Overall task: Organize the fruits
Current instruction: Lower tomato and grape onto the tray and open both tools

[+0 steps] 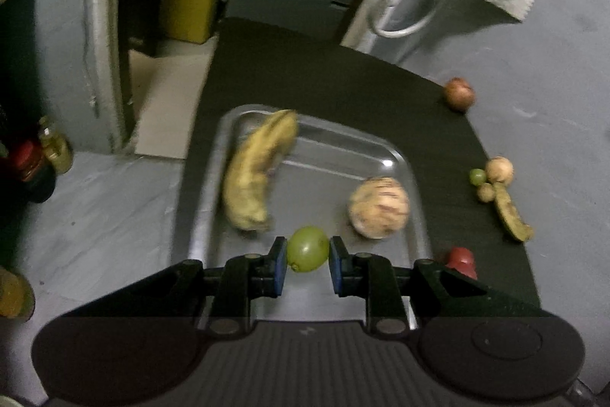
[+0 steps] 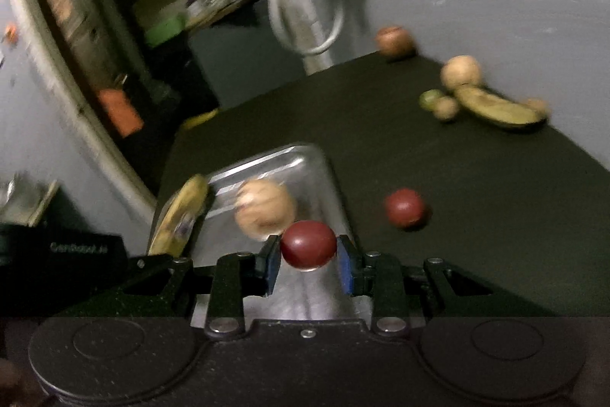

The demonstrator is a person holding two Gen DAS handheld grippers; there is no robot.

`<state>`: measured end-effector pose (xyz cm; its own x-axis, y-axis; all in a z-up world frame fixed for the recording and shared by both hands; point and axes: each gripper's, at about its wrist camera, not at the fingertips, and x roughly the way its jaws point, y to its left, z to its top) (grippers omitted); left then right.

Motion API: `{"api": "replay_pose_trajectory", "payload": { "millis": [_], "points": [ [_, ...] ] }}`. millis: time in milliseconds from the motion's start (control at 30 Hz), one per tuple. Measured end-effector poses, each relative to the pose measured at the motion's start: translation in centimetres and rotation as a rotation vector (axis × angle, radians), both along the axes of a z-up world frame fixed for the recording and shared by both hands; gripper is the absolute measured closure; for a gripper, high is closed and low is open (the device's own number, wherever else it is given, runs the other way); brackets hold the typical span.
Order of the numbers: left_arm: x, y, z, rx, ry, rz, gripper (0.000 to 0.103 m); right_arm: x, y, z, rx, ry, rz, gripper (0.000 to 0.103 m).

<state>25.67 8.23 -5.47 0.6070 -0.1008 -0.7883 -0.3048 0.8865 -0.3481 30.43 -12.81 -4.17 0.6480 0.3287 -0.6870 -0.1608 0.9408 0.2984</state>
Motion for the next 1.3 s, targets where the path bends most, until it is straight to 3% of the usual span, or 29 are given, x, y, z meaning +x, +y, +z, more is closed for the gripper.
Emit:
{"api": "replay_pose_trajectory", "payload": {
  "millis": [400,767,900,1167,1300],
  "points": [
    [-0.7,2.0,-2.3,0.003,0.053,0.016,0.078,1.0,3.3,-1.8,-0.14,-0.014,0.153,0.07],
    [-0.5,2.4,-2.9,-0.032,0.066,0.014,0.076,0.9,2.3,-2.2,-0.122,0.025,0.169,0.062],
    [-0.6,2.4,-2.7,-0.043,0.071,0.02,0.071,0.3,1.7,-1.6,-0.123,0.014,0.183,0.058],
    [-2.1,2.1,-1.1,-0.055,0.042,0.028,0.058,-0.9,0.0,-0.2,-0.118,-0.011,0.203,0.032],
    [-2.9,1.8,-0.2,-0.043,0.028,0.028,0.037,-1.2,-0.8,0.5,-0.115,-0.026,0.209,0.023]
  ]
}}
